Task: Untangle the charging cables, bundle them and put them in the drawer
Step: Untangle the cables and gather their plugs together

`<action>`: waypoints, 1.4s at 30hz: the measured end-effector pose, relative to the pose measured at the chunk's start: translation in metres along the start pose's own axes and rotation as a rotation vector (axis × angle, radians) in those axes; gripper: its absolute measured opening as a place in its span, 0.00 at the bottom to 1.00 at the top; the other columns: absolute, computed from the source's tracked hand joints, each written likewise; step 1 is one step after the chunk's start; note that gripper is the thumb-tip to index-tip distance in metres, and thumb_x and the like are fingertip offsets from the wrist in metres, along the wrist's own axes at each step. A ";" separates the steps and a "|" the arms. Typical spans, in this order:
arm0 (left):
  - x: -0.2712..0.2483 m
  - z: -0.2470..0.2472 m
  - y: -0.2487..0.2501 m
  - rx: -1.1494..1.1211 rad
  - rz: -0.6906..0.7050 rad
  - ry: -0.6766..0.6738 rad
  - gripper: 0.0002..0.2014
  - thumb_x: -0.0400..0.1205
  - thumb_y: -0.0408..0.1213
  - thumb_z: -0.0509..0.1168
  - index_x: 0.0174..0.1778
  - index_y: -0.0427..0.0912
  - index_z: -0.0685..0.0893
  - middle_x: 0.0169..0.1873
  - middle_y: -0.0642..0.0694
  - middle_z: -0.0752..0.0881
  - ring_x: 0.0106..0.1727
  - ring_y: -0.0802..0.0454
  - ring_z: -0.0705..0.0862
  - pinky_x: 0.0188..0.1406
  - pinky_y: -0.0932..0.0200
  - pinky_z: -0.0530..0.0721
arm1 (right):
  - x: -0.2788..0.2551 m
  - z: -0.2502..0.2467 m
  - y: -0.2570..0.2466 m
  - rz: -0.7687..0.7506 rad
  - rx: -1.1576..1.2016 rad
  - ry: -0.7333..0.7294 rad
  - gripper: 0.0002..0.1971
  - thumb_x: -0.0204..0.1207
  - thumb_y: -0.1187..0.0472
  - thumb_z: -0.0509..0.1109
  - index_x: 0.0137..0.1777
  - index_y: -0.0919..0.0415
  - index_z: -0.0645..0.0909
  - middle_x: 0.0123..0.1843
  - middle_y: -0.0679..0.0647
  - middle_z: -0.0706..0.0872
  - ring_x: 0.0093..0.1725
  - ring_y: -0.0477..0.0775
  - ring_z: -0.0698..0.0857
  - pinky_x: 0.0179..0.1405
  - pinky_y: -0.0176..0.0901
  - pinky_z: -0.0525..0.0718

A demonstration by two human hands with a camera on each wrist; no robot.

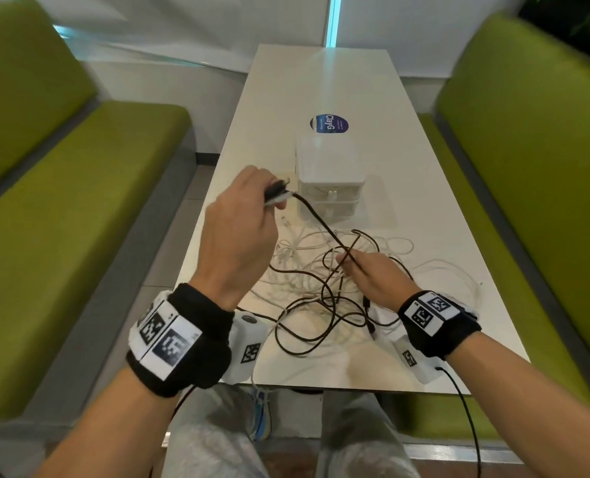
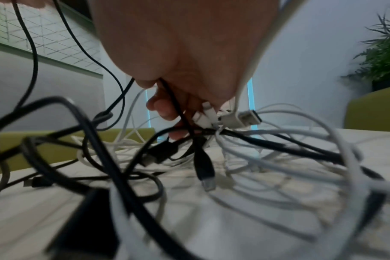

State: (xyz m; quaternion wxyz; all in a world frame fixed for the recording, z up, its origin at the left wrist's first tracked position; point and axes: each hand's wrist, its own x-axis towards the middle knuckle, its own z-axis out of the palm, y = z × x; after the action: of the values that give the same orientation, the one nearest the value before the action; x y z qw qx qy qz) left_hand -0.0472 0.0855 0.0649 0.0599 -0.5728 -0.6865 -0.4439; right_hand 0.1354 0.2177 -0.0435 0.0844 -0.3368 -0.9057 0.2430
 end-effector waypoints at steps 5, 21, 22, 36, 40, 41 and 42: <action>-0.001 -0.007 -0.012 -0.088 -0.033 0.150 0.08 0.82 0.33 0.52 0.42 0.47 0.76 0.39 0.51 0.78 0.35 0.63 0.73 0.35 0.73 0.67 | 0.000 -0.010 -0.011 -0.050 -0.004 0.145 0.17 0.87 0.45 0.53 0.35 0.47 0.68 0.29 0.49 0.80 0.33 0.59 0.80 0.34 0.48 0.71; -0.023 -0.022 -0.004 -0.376 0.067 -0.162 0.10 0.82 0.36 0.54 0.40 0.43 0.79 0.32 0.56 0.82 0.34 0.59 0.77 0.35 0.67 0.73 | -0.039 -0.029 -0.042 0.167 0.263 -0.721 0.14 0.77 0.49 0.72 0.40 0.60 0.89 0.35 0.53 0.92 0.27 0.52 0.87 0.46 0.48 0.88; -0.025 -0.021 -0.004 -0.403 0.050 -0.207 0.11 0.83 0.34 0.54 0.39 0.42 0.80 0.29 0.56 0.80 0.32 0.59 0.76 0.34 0.68 0.72 | -0.040 -0.026 -0.045 0.150 0.271 -0.797 0.10 0.76 0.53 0.73 0.45 0.59 0.90 0.39 0.53 0.93 0.30 0.53 0.88 0.46 0.50 0.88; -0.035 -0.019 0.009 -0.493 0.004 -0.396 0.13 0.88 0.30 0.54 0.48 0.40 0.84 0.28 0.47 0.84 0.29 0.67 0.79 0.35 0.80 0.71 | -0.030 -0.039 -0.069 0.013 0.287 -0.405 0.12 0.84 0.52 0.64 0.50 0.57 0.85 0.38 0.54 0.92 0.30 0.54 0.89 0.33 0.43 0.85; -0.033 -0.021 0.011 -0.608 -0.075 -0.343 0.13 0.86 0.31 0.52 0.46 0.40 0.82 0.23 0.44 0.76 0.24 0.60 0.70 0.28 0.74 0.66 | -0.023 -0.038 -0.085 -0.005 0.408 -0.070 0.14 0.84 0.48 0.62 0.52 0.56 0.83 0.34 0.53 0.90 0.28 0.55 0.88 0.26 0.37 0.81; -0.033 -0.022 0.012 -0.632 -0.090 -0.332 0.13 0.86 0.31 0.52 0.46 0.37 0.82 0.22 0.42 0.75 0.24 0.59 0.69 0.27 0.73 0.66 | -0.021 -0.036 -0.086 -0.013 0.375 -0.030 0.13 0.84 0.46 0.62 0.55 0.54 0.82 0.36 0.51 0.90 0.30 0.53 0.87 0.30 0.39 0.83; -0.033 -0.023 0.014 -0.664 -0.101 -0.324 0.13 0.86 0.32 0.52 0.45 0.33 0.81 0.22 0.40 0.73 0.23 0.60 0.68 0.27 0.74 0.66 | -0.019 -0.033 -0.086 -0.030 0.281 -0.010 0.14 0.82 0.44 0.63 0.58 0.50 0.81 0.39 0.48 0.89 0.33 0.49 0.86 0.36 0.41 0.84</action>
State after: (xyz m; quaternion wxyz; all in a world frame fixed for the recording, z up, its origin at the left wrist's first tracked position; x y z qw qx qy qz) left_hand -0.0343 0.0454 0.0664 -0.2605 -0.5892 -0.5330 -0.5486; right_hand 0.1108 0.1613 0.0280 0.1297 -0.3068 -0.8681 0.3680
